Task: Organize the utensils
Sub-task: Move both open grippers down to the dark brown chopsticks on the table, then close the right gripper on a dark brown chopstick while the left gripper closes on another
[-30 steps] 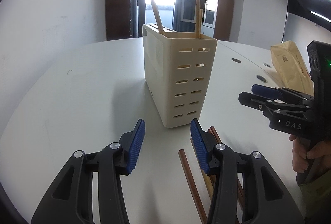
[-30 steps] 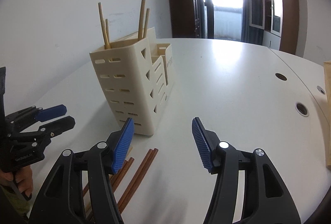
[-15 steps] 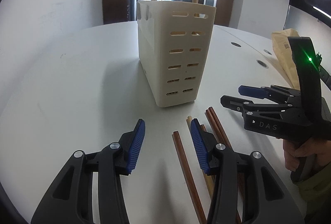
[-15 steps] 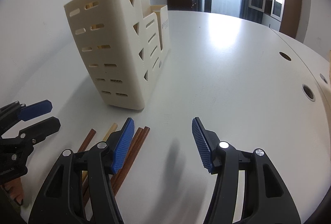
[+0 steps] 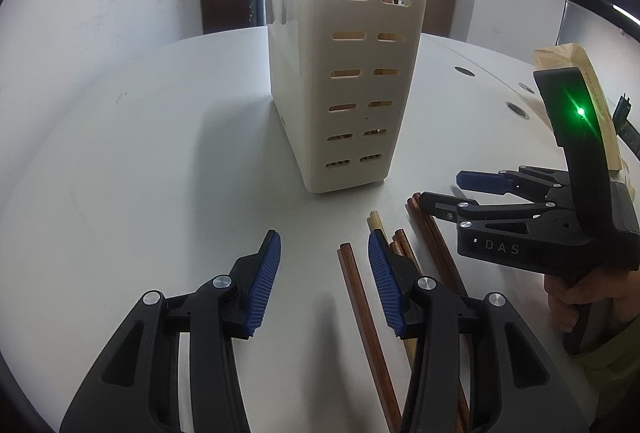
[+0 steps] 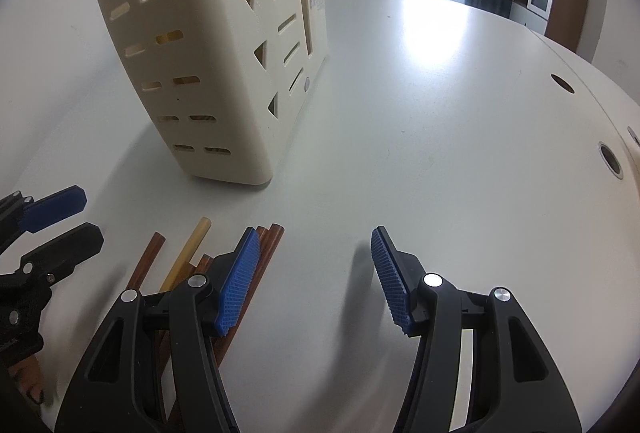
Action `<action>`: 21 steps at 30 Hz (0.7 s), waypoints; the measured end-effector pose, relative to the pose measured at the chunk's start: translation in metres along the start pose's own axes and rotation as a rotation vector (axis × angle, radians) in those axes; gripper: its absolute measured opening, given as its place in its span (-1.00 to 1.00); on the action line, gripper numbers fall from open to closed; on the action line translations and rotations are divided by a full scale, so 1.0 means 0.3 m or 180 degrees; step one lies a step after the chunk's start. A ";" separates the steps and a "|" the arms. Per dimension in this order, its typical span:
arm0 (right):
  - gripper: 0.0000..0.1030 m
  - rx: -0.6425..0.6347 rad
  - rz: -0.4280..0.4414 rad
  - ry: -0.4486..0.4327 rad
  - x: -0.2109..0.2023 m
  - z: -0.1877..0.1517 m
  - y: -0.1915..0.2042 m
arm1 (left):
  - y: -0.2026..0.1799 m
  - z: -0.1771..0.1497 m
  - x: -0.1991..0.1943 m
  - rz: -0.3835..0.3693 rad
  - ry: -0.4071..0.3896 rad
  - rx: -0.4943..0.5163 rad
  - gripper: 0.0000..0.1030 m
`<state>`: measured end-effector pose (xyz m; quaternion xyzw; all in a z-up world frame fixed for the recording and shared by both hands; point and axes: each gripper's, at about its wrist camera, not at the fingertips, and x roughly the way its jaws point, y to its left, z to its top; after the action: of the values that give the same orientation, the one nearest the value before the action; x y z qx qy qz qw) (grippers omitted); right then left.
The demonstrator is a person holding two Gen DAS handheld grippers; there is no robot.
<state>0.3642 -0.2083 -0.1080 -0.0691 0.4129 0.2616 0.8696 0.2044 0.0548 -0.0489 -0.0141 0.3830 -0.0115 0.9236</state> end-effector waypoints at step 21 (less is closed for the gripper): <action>-0.36 -0.0102 -0.0131 0.0057 0.022 -0.010 -0.020 | -0.031 0.012 0.110 0.0044 0.0259 0.0082 -0.11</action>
<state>0.3686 -0.2118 -0.1155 -0.0938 0.4149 0.2496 0.8699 0.2303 0.0445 -0.0694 0.0008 0.4201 -0.0106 0.9074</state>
